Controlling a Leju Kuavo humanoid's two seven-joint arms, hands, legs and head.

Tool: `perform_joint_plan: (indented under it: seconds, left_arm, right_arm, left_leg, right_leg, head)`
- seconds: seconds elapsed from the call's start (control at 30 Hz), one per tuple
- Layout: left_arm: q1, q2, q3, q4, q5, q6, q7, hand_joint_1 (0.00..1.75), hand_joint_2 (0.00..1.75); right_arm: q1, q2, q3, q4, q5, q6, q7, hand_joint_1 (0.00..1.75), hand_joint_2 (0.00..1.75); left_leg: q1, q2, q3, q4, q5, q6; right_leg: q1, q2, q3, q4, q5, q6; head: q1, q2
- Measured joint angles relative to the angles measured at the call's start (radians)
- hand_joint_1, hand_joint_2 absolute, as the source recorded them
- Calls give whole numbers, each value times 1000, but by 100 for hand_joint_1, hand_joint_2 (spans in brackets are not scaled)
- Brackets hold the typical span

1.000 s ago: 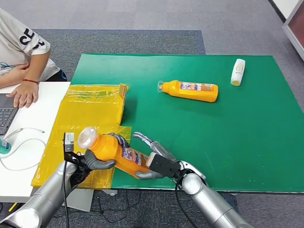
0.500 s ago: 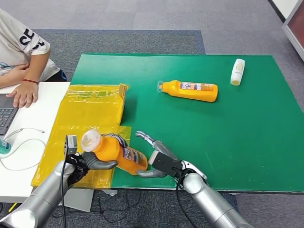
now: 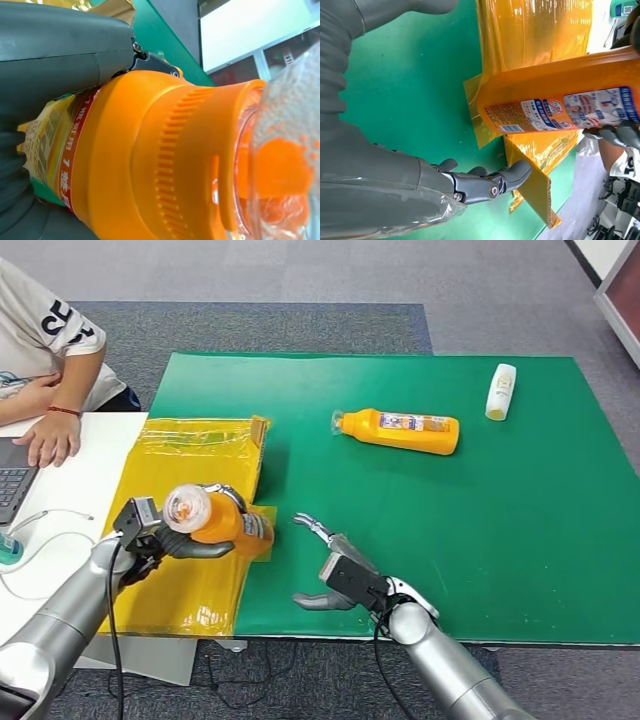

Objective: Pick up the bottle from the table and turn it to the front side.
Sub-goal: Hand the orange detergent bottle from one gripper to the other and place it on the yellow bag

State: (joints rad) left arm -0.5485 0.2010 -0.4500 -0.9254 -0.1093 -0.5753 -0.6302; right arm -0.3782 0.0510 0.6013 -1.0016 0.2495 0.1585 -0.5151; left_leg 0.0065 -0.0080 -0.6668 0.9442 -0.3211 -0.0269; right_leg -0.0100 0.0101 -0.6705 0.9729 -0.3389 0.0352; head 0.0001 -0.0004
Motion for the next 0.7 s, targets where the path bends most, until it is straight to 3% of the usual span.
perform_joint_plan:
  seconds: [0.23,0.5,0.7]
  left_arm:
    - [-62,36,-84,22,-95,32,34,175,175]
    - [-289,102,-305,98,-239,13,186,175,175]
    - [-393,124,-436,131,-274,-52,245,175,175]
  right_arm:
    - [-3,6,-2,18,3,-3,-5,0,175]
    - [-24,22,-2,56,9,0,-15,0,175]
    - [-44,41,-2,68,14,5,-12,0,175]
  left_leg:
    - [0,0,0,0,0,0]
    - [0,0,3,0,1,-2]
    - [1,0,3,0,2,-2]
  right_leg:
    - [0,0,0,0,0,0]
    - [1,1,2,0,2,-2]
    - [1,1,2,0,3,-3]
  head:
    - [0,0]
    - [0,0]
    - [0,0]
